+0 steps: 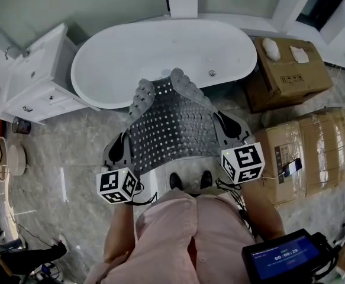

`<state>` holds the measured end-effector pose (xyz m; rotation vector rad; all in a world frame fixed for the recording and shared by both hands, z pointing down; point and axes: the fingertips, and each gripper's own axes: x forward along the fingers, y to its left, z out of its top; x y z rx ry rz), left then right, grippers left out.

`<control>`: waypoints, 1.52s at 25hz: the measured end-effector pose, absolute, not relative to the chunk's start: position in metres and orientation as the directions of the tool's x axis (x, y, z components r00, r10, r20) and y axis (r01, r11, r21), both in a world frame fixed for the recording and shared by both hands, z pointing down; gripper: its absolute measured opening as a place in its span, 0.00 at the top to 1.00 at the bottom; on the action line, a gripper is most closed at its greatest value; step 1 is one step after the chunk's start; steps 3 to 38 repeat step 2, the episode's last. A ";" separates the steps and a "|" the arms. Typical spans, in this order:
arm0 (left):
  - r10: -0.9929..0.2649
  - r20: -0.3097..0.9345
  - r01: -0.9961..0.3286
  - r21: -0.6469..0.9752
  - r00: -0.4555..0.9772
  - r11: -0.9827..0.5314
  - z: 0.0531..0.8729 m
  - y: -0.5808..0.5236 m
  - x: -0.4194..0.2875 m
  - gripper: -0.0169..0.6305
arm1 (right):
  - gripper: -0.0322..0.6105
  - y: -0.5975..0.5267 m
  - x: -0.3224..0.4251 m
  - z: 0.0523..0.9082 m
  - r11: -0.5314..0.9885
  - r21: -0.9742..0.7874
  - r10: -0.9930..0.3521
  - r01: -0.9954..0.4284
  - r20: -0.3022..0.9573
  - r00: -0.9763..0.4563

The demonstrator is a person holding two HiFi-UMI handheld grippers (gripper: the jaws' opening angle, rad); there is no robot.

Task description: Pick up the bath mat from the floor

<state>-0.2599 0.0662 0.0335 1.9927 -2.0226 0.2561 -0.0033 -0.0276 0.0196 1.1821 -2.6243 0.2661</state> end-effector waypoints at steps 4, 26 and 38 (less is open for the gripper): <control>-0.945 0.327 -0.997 0.073 -0.001 0.027 0.034 0.067 -0.259 0.92 | 0.90 -0.027 -0.002 0.021 0.654 -0.063 -0.708 -0.754 0.299 -0.640; -0.945 0.327 -0.997 0.073 -0.001 0.027 0.034 0.067 -0.259 0.92 | 0.90 -0.027 -0.002 0.021 0.654 -0.063 -0.708 -0.754 0.299 -0.640; -0.945 0.327 -0.997 0.073 -0.001 0.027 0.034 0.067 -0.259 0.92 | 0.90 -0.027 -0.002 0.021 0.654 -0.063 -0.708 -0.754 0.299 -0.640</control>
